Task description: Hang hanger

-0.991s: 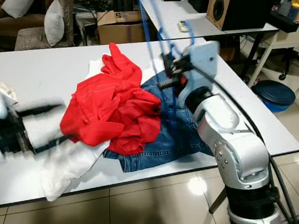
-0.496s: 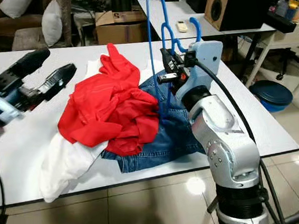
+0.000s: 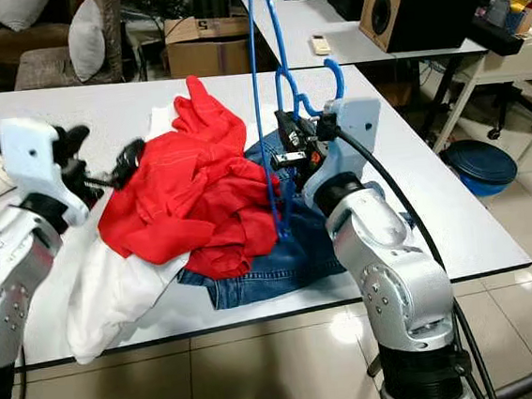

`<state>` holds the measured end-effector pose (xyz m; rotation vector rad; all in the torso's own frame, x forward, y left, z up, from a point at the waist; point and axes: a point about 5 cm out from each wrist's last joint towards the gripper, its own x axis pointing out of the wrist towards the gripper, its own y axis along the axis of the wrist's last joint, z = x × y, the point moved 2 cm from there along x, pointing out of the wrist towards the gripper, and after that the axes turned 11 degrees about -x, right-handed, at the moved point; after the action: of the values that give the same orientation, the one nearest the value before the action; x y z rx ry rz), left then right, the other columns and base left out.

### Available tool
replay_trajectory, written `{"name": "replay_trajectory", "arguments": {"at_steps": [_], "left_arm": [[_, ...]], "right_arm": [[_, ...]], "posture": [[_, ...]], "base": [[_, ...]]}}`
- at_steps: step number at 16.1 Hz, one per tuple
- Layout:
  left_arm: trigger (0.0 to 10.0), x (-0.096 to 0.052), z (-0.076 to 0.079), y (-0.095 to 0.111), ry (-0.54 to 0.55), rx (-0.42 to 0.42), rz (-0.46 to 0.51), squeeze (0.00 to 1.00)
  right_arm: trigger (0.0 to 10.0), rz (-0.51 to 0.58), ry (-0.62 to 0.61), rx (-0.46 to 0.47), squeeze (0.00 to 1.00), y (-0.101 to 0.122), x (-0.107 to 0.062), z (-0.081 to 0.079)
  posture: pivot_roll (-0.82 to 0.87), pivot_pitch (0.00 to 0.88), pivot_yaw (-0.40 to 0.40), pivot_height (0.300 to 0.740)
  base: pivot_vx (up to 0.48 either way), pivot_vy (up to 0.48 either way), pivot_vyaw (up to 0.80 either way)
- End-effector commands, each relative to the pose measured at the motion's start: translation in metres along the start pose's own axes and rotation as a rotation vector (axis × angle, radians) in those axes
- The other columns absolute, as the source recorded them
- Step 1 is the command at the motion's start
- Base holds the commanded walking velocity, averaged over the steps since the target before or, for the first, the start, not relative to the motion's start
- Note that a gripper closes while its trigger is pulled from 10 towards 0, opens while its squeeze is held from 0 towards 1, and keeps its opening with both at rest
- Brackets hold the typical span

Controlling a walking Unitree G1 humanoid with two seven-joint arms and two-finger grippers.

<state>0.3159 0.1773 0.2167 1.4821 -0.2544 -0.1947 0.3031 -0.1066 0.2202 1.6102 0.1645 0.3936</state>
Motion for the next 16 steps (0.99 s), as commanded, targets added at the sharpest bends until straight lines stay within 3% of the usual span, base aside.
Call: {"name": "replay_trajectory", "arguments": {"at_steps": [1, 6, 10, 16], "left_arm": [[10.0, -0.001, 0.004, -0.002, 0.004, 0.007, -0.006, 0.0], [10.0, -0.003, 0.007, -0.008, 0.05, -0.012, -0.01, 0.0], [10.0, -0.001, 0.012, -0.01, 0.046, 0.001, -0.009, 0.0], [10.0, -0.001, 0.013, -0.01, 0.046, 0.002, -0.007, 0.0]], "right_arm": [[10.0, -0.001, -0.018, -0.067, 0.0, 0.003, -0.004, 0.004], [10.0, 0.029, -0.109, -0.077, 0.0, 0.006, -0.001, 0.012], [10.0, 0.007, -0.025, -0.048, 0.0, 0.003, 0.0, 0.003], [10.0, 0.025, -0.027, -0.058, 0.0, 0.005, 0.004, 0.0]], "posture": [[-0.04, 0.015, -0.05, 0.74], [-0.05, 0.013, -0.055, 0.74], [-0.04, 0.012, -0.06, 0.74], [-0.05, 0.013, -0.061, 0.74]], "base": [[0.0, 0.0, 0.0], [0.0, 0.303, 0.0], [0.0, 0.306, 0.0], [0.0, 0.306, 0.0]]}}
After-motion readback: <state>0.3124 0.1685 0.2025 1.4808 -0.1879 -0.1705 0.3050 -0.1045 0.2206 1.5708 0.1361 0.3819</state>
